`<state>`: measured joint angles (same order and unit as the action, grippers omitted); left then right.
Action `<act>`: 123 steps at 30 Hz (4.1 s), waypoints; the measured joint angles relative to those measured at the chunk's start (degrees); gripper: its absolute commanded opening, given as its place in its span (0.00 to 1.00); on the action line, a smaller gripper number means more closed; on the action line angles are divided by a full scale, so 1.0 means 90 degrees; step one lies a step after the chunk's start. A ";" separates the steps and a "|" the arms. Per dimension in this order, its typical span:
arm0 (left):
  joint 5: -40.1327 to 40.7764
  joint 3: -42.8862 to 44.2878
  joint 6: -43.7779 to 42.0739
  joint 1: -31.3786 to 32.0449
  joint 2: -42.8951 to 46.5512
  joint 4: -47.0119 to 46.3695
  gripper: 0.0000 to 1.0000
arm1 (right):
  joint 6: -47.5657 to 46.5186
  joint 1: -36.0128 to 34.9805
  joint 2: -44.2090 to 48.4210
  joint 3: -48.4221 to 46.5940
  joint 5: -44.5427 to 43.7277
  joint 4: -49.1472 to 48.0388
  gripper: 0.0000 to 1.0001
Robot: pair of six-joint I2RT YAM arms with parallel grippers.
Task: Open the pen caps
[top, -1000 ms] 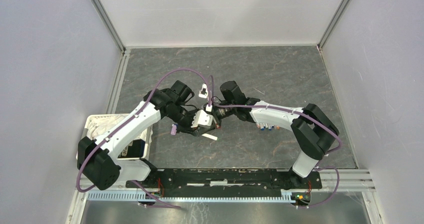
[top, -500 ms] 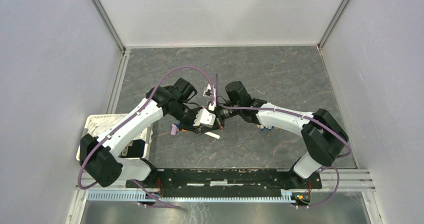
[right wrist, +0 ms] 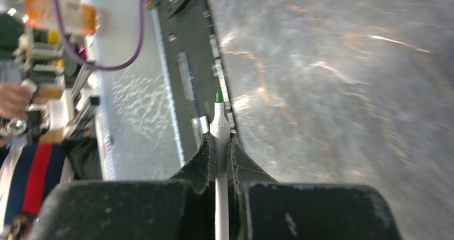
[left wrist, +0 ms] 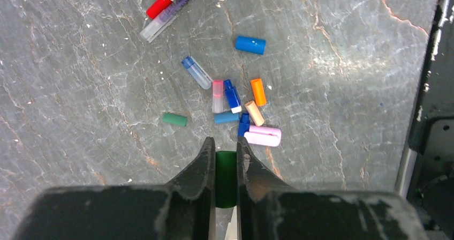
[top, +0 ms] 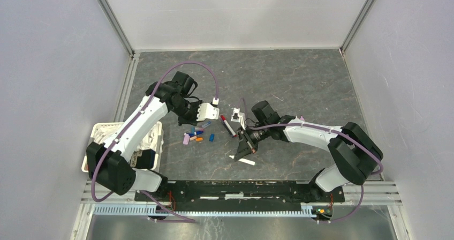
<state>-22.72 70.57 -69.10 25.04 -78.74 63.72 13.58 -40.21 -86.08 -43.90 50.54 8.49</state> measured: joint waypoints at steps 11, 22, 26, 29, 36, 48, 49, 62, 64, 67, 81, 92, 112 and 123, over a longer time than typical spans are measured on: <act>0.0049 -0.1214 0.1268 -0.0073 -0.1127 -0.1979 0.02 | 0.0148 0.0716 0.0607 0.0335 -0.4641 0.0175 0.00; 0.0998 -0.1083 0.2652 -0.0243 -0.2363 -0.3563 0.11 | 0.0461 0.0719 0.0216 0.0714 -0.6113 -0.0401 0.02; 0.1018 -0.1078 0.2815 -0.0243 -0.2404 -0.3684 0.29 | 0.0510 0.0716 0.0243 0.0860 -0.6380 -0.0619 0.21; 0.1022 -0.1093 0.2854 -0.0243 -0.2402 -0.3752 0.42 | 0.0517 0.0719 0.0274 0.0935 -0.6523 -0.0750 0.27; 0.1020 -0.1098 0.2980 -0.0243 -0.2193 -0.3767 0.48 | 0.0522 0.0724 0.0284 0.0967 -0.6601 -0.0826 0.34; 0.1015 0.0447 0.3563 -0.0243 -0.0493 -0.3121 1.00 | 0.0415 0.0597 0.0658 0.0347 -0.6222 -0.0661 0.98; 0.1020 0.0529 0.3638 -0.0243 -0.0265 -0.3172 1.00 | 0.0401 0.0537 0.0661 0.0262 -0.6108 -0.0702 0.98; 0.1394 -0.0554 0.3898 -0.0483 0.1224 -0.3755 1.00 | 0.0984 0.0765 0.0415 -0.0301 -0.4860 -0.0899 0.87; 0.1452 -0.0551 0.3932 -0.0743 0.1222 -0.3740 1.00 | 0.0777 0.0306 0.0019 -0.0867 -0.4986 -0.0641 0.76; 0.1545 -0.0335 0.4068 -0.1083 0.1207 -0.3745 1.00 | 0.0527 -0.0321 -0.0294 -0.1336 -0.5243 -0.0430 0.54; 0.2341 -0.0053 0.3716 -0.1212 0.1389 -0.3339 1.00 | 0.0058 -0.0755 -0.1885 -0.2001 -0.5792 0.0478 0.34; 0.2487 -0.0508 0.3497 -0.1484 0.1603 -0.3262 1.00 | -0.0015 -0.0755 -0.2127 -0.2446 -0.5911 0.0537 0.48; 0.1775 -0.0595 0.3995 -0.1494 0.0884 -0.2946 0.98 | 0.0007 -0.0789 -0.2222 -0.2550 -0.5564 0.0551 0.42; 0.1273 -0.0595 0.4034 -0.1494 0.0874 -0.2776 0.96 | 0.0007 -0.0821 -0.2470 -0.2528 -0.5651 0.0493 0.32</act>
<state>-11.27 65.21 -32.80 11.60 -70.87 38.74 13.65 -47.59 -108.31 -66.65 -0.32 12.93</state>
